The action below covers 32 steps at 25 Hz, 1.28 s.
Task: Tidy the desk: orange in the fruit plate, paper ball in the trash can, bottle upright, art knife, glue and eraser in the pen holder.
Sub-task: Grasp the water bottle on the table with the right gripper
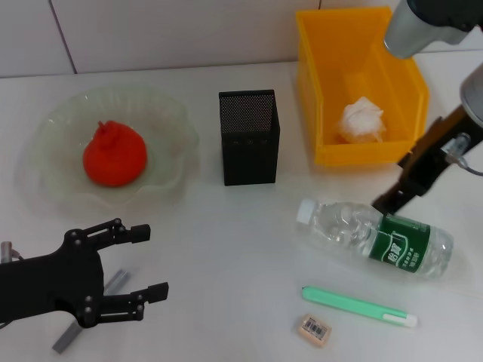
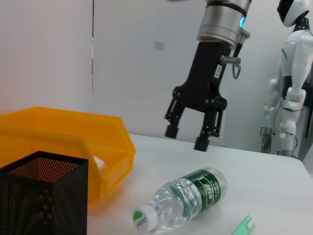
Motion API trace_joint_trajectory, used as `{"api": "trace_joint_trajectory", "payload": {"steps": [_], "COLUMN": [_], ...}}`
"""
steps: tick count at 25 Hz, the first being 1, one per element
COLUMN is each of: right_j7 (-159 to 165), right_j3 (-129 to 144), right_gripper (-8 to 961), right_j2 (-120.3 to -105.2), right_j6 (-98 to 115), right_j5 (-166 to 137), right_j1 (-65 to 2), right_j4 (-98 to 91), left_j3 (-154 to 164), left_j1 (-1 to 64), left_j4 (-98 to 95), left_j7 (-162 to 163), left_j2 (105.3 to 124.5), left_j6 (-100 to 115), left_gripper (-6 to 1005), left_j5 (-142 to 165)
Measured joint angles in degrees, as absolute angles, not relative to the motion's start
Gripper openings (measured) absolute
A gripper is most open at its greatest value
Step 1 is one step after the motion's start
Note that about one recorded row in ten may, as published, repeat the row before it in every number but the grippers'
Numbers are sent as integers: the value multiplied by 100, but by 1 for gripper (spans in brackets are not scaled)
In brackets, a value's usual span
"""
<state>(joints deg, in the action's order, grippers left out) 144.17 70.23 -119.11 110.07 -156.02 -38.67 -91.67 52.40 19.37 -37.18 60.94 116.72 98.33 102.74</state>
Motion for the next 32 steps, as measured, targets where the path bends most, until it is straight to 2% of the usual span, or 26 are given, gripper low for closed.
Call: {"api": "trace_joint_trajectory", "payload": {"steps": [13, 32], "right_j7": [14118, 14129], "right_j3": [7418, 7916], "right_gripper": [824, 823], "right_j2": [-11926, -11933], "right_j6": [10897, 10091], "right_j5": [-16002, -15823], "right_j1": [-3482, -3542], "right_j4": [-9096, -8102], "left_j3": [5238, 5238], "left_j1": [1916, 1976], "left_j4": [-3717, -3717], "left_j7": [6113, 6131], "left_j2": [11686, 11683], "left_j6": [9817, 9673], "left_gripper": [861, 861], "left_j5": [10274, 10274]}}
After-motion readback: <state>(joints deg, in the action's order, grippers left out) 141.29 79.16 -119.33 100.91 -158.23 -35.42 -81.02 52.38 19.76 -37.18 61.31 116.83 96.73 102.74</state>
